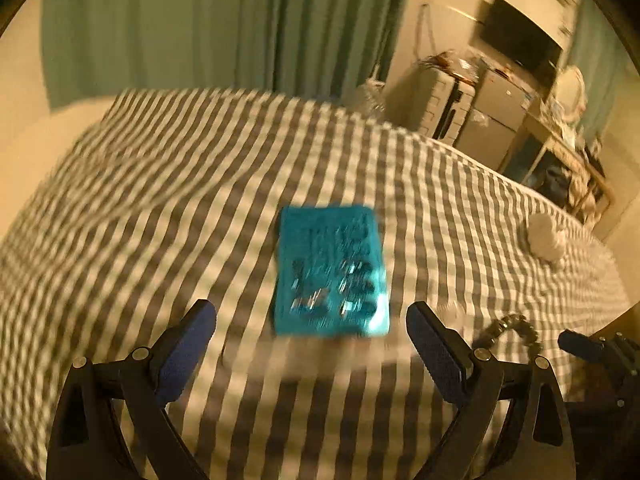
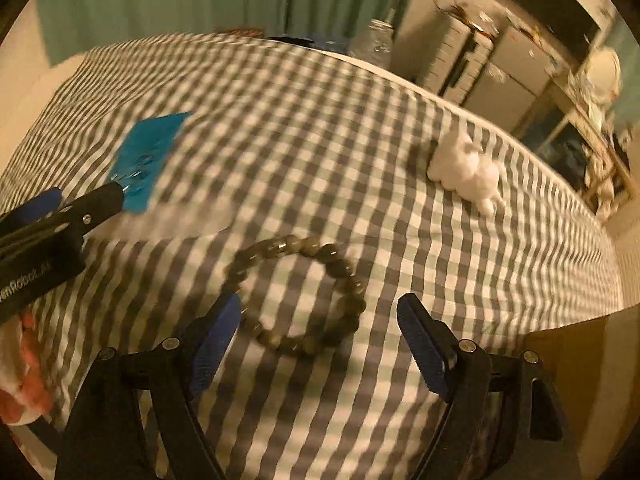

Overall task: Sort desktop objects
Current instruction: 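Grasp the blue blister pack with left tool while right tool grasps bead bracelet, then carry blister pack and bracelet into the cardboard box and open both tools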

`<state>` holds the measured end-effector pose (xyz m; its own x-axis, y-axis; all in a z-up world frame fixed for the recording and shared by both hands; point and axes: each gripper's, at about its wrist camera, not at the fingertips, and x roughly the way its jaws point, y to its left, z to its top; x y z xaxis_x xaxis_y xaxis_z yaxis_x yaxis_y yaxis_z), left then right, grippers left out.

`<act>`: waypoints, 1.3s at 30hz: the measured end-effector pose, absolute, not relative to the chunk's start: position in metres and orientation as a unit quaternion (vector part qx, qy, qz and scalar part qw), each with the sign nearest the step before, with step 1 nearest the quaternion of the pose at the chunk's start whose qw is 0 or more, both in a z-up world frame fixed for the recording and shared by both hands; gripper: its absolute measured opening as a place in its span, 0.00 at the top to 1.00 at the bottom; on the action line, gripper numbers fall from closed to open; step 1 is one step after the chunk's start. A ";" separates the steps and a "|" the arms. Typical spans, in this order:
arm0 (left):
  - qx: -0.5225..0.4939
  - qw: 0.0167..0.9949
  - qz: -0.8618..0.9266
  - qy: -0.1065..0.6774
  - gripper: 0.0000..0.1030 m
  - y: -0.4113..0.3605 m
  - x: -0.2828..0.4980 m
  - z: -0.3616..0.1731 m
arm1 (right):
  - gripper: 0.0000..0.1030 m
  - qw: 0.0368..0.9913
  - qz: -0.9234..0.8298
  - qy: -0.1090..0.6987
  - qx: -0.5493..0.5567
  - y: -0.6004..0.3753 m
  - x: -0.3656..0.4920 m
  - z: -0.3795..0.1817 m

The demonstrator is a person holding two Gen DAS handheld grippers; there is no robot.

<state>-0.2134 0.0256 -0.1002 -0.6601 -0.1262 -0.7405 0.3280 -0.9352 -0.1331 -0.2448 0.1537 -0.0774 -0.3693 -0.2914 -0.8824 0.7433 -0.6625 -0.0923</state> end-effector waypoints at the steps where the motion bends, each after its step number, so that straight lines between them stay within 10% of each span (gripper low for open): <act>1: 0.391 0.119 -0.904 0.124 0.04 0.027 -0.219 -0.102 | 0.22 0.330 -0.785 0.239 0.467 0.155 -0.249 -0.082; 10: 0.413 0.122 -0.897 0.103 0.06 0.024 -0.252 -0.132 | 0.21 0.360 -0.767 0.175 0.502 0.168 -0.258 -0.089; 16: 0.406 0.107 -0.900 0.118 0.32 0.015 -0.244 -0.130 | 0.21 0.341 -0.772 0.232 0.484 0.149 -0.242 -0.098; 26: 0.381 0.078 -0.912 0.130 0.32 0.023 -0.208 -0.109 | 0.89 0.362 -0.776 0.261 0.446 0.163 -0.224 -0.087; 39: 0.316 0.073 -0.933 0.155 0.32 0.039 -0.152 -0.049 | 0.89 0.394 -0.788 0.170 0.442 0.202 -0.244 0.007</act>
<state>-0.1517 0.0393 -0.0487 -0.7895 -0.0380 -0.6126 0.2345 -0.9411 -0.2437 -0.2445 0.2023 0.0068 -0.2994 -0.4702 -0.8302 0.7707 -0.6321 0.0800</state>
